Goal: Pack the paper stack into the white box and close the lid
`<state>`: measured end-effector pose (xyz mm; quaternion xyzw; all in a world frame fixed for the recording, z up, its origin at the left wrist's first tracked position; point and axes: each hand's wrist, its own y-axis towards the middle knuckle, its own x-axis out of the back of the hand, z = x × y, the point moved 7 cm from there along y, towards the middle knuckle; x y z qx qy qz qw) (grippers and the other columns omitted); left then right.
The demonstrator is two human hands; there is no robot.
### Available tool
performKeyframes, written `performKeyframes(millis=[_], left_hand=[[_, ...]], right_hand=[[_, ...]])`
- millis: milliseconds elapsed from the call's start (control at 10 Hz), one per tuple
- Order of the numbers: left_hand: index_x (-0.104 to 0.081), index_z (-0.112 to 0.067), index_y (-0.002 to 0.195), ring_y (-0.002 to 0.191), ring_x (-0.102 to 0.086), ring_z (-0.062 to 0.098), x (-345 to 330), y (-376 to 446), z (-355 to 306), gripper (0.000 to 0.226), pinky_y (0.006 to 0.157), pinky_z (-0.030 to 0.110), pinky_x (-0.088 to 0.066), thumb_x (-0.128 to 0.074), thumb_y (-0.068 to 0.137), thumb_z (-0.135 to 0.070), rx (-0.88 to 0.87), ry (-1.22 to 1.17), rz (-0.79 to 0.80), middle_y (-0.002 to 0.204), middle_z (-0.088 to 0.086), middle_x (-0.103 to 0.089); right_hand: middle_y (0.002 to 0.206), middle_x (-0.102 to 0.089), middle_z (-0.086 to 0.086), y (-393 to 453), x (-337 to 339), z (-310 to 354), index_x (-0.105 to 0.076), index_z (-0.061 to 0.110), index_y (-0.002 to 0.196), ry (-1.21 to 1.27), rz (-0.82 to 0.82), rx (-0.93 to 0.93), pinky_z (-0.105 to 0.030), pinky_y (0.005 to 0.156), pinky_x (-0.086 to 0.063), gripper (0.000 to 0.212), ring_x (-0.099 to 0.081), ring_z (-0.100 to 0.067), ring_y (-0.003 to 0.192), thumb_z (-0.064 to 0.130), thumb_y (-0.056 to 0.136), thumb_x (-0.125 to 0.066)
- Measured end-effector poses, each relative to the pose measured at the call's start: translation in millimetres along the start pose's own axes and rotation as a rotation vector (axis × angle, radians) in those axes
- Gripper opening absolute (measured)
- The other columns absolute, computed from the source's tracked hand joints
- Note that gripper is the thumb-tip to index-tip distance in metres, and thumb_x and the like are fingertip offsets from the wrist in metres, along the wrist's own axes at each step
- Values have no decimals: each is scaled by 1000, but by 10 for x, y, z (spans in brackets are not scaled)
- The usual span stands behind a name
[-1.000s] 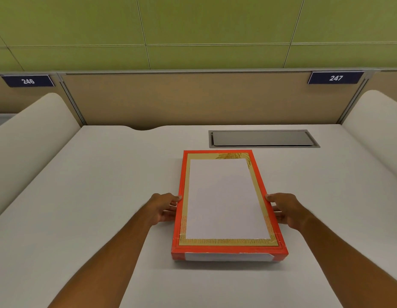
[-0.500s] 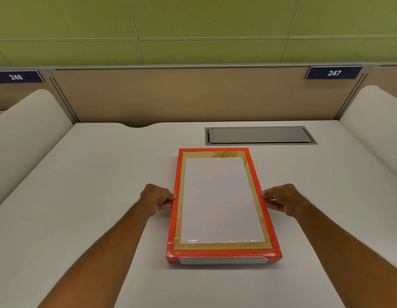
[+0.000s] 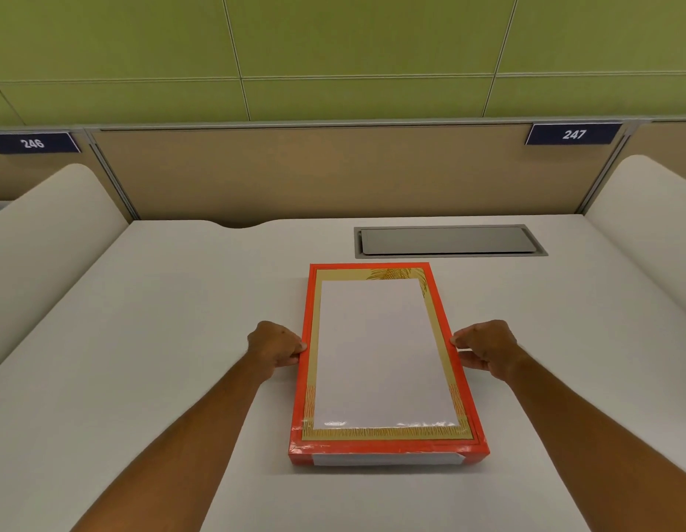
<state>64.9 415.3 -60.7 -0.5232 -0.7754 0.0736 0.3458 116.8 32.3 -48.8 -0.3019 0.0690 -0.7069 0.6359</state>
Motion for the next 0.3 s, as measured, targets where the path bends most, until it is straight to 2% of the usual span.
performKeyframes(millis=[100, 200, 300], left_hand=[[-66, -8, 110, 101, -68, 29, -53, -152, -329, 37, 89, 40, -57, -77, 80, -27, -261, 277, -106, 115, 13, -69], [-56, -15, 127, 115, -61, 28, -97, -278, -573, 56, 94, 40, -51, -66, 83, -49, -423, 449, -159, 130, 10, -60], [-39, -20, 144, 129, -48, 29, -145, -447, -1016, 75, 102, 45, -44, -49, 85, -65, -657, 623, -277, 144, 11, -46]], right_hand=[[117, -71, -15, -107, 10, 292, -69, 5, 112, -307, -200, 265, -51, 92, -56, 35, -69, -34, 101, 31, 88, -69], [133, -63, -14, -225, -54, 537, -61, 9, 128, -476, -274, 447, -50, 102, -47, 52, -60, -33, 120, 42, 88, -66], [153, -43, -13, -407, -222, 918, -44, 14, 144, -600, -315, 644, -52, 112, -33, 70, -38, -34, 141, 51, 87, -62]])
